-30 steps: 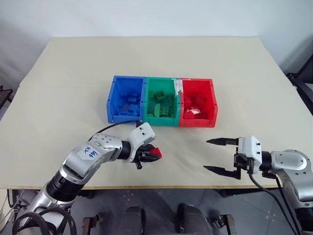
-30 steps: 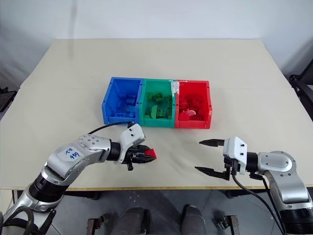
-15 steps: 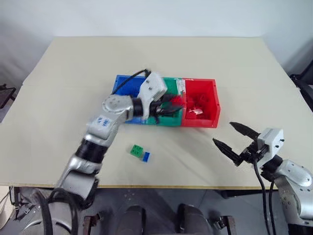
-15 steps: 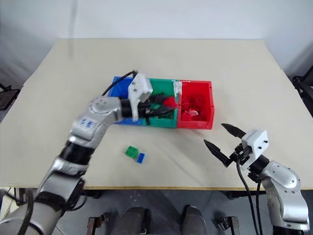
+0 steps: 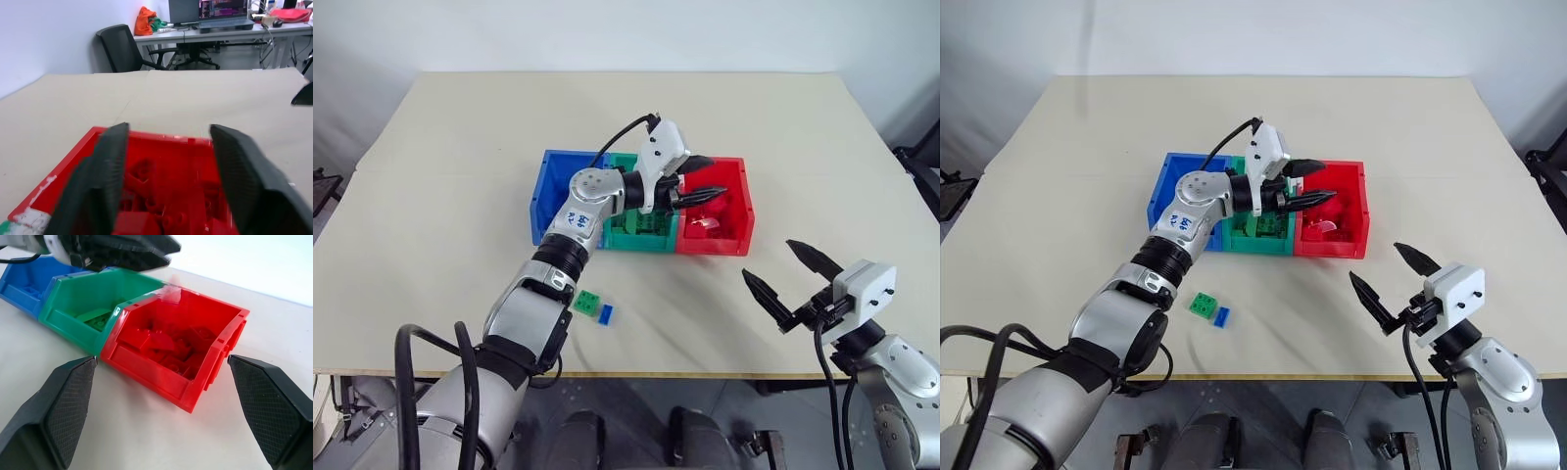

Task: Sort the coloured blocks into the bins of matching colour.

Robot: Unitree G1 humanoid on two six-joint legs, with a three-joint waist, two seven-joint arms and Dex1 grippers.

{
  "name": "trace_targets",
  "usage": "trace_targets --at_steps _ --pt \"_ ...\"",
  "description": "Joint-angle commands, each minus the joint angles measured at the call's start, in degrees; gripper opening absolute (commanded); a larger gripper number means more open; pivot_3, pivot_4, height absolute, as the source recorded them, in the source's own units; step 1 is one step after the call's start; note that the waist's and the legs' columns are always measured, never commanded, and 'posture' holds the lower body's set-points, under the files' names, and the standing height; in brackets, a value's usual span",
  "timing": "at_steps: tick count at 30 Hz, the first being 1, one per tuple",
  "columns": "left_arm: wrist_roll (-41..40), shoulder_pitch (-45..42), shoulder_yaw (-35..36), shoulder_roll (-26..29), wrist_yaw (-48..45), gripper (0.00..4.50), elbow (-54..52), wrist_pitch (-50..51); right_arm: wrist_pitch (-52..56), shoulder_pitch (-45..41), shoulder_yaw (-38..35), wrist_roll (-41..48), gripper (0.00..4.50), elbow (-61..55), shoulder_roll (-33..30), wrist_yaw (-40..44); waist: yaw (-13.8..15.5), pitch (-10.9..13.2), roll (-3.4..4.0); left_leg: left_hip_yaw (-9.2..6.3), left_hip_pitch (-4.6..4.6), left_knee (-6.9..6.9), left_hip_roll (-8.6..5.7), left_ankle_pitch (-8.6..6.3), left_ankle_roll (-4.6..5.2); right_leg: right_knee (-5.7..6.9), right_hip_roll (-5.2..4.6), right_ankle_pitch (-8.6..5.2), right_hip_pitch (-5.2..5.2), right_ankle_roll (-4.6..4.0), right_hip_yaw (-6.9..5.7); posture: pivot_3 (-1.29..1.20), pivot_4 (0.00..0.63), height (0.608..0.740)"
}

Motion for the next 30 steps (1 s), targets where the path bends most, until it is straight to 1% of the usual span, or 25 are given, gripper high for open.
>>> trace_targets --at_steps 1,2,3,4,6,8,11,12,14,17,20,22,23,25,27,30 --pt "0.5 0.0 1.6 -0.3 -0.7 4.04 -1.2 -2.1 0.6 -0.2 0.0 0.6 4.5 -2.9 -0.2 -0.8 0.0 0.0 0.0 0.0 0.0 0.0 0.0 0.0 0.01 0.0 0.0 0.0 0.0 0.0 0.0 0.0 0.15 0.74" --pt "0.8 0.6 1.6 0.1 -1.0 4.37 -1.9 -2.5 0.7 -0.5 0.0 0.7 4.5 -2.9 -0.4 -0.7 0.0 0.0 0.0 0.0 0.0 0.0 0.0 -0.01 0.01 0.0 0.0 0.0 0.0 0.0 0.0 0.0 0.15 0.74" --pt "1.0 1.3 1.5 0.5 -1.4 4.49 -2.8 -2.8 0.9 -0.8 0.0 0.8 4.5 -2.8 -0.5 -0.5 0.0 0.0 0.0 0.0 0.0 0.0 0.0 -0.01 0.01 0.0 0.0 0.0 0.01 0.01 0.01 0.0 0.15 0.74" --pt "0.9 2.1 1.6 0.9 -1.9 4.49 -4.1 -2.6 1.0 -1.0 0.0 0.9 4.5 -2.7 -0.7 -0.3 0.0 0.0 0.0 0.0 0.0 0.0 0.0 -0.01 0.02 0.0 0.0 0.0 0.01 0.01 0.01 0.0 0.15 0.74" --pt "-1.1 6.3 2.8 3.4 -4.0 4.49 -11.3 -1.3 1.3 -2.5 0.0 1.7 4.5 -1.7 -1.9 1.3 -0.1 0.0 0.0 0.0 0.0 0.01 0.0 -0.01 0.02 0.0 0.0 0.0 0.01 0.01 0.01 0.0 0.15 0.74" --pt "-2.8 11.1 4.0 6.4 -5.3 4.49 -19.5 1.8 1.6 -4.2 0.0 2.6 4.5 -0.3 -3.3 3.4 -1.0 0.0 0.0 0.0 0.01 0.01 0.01 -0.01 0.02 0.03 0.0 0.0 -0.02 0.0 0.03 0.0 0.15 0.74" --pt "-7.7 20.3 7.0 12.8 -7.2 4.49 -34.8 9.7 2.2 -7.2 1.0 4.0 4.5 2.8 -6.6 8.5 -2.0 0.0 0.01 -0.02 0.03 -0.01 0.06 0.0 0.01 0.07 0.01 -0.01 -0.03 -0.01 0.03 0.0 0.15 0.74" --pt "-11.4 23.9 8.7 15.1 -8.4 4.49 -40.4 14.1 2.3 -8.4 1.5 4.5 4.5 3.8 -7.7 10.4 -2.2 0.0 0.01 -0.02 0.04 -0.01 0.07 0.0 0.01 0.08 0.01 -0.01 -0.03 -0.02 0.03 0.0 0.15 0.74" --pt "-15.6 30.7 12.0 20.1 -8.6 4.49 -49.6 20.5 2.2 -10.8 2.7 5.0 4.5 5.9 -9.7 14.2 -2.6 0.0 0.01 -0.06 0.05 -0.01 0.09 0.0 0.0 0.09 0.0 -0.01 -0.02 -0.02 0.02 0.0 0.15 0.74" --pt "-16.0 40.6 16.8 26.5 -6.8 4.49 -59.0 21.9 0.9 -13.9 5.1 4.7 4.5 8.7 -11.9 19.8 -2.7 0.0 0.01 -0.12 0.06 0.01 0.1 0.0 0.0 0.08 0.0 -0.01 0.02 -0.02 0.01 0.0 0.15 0.74" --pt "-16.2 50.8 22.3 29.7 -5.6 4.49 -65.0 19.8 -0.4 -16.8 8.6 3.4 4.5 11.7 -13.8 25.8 -2.3 0.0 0.0 -0.18 0.07 0.02 0.08 -0.01 0.0 0.05 -0.02 -0.01 0.08 -0.02 -0.02 0.0 0.15 0.74" --pt "-16.2 59.3 26.7 32.1 -5.8 4.49 -67.4 20.3 -3.5 -19.3 10.9 2.8 4.5 14.2 -13.8 30.3 -2.0 0.0 -0.02 -0.19 0.08 0.04 0.07 -0.02 0.0 0.04 -0.04 -0.01 0.1 -0.02 -0.01 0.0 0.15 0.74" --pt "-18.0 64.0 29.3 33.0 -7.8 4.49 -68.6 20.5 -3.7 -20.7 12.1 2.8 4.5 15.4 -13.8 31.9 -2.0 0.0 -0.02 -0.17 0.08 0.04 0.08 -0.02 -0.01 0.02 -0.04 -0.01 0.09 -0.02 -0.01 0.0 0.15 0.74" --pt "-20.1 69.9 32.9 34.3 -9.1 4.49 -70.0 20.9 -2.9 -22.8 13.8 3.3 4.5 17.1 -14.0 34.7 -2.1 0.0 -0.02 -0.15 0.09 0.02 0.09 -0.03 -0.02 0.02 -0.04 -0.01 0.07 -0.02 0.0 0.0 0.15 0.74" --pt "-20.6 73.5 35.1 35.7 -10.0 4.49 -70.3 20.7 -2.0 -24.4 15.2 3.7 4.5 18.5 -14.4 37.3 -1.6 0.0 -0.06 -0.19 0.08 0.02 0.11 -0.04 -0.03 0.03 -0.04 -0.01 0.08 -0.03 -0.04 0.0 0.15 0.74" --pt "-21.0 74.5 35.2 37.0 -10.0 4.49 -70.8 20.9 -1.8 -26.1 16.2 3.2 4.5 20.5 -14.6 39.7 -0.9 0.0 -0.06 -0.27 0.09 0.08 0.07 -0.04 -0.03 0.03 -0.06 -0.01 0.16 -0.04 -0.06 0.0 0.15 0.74"
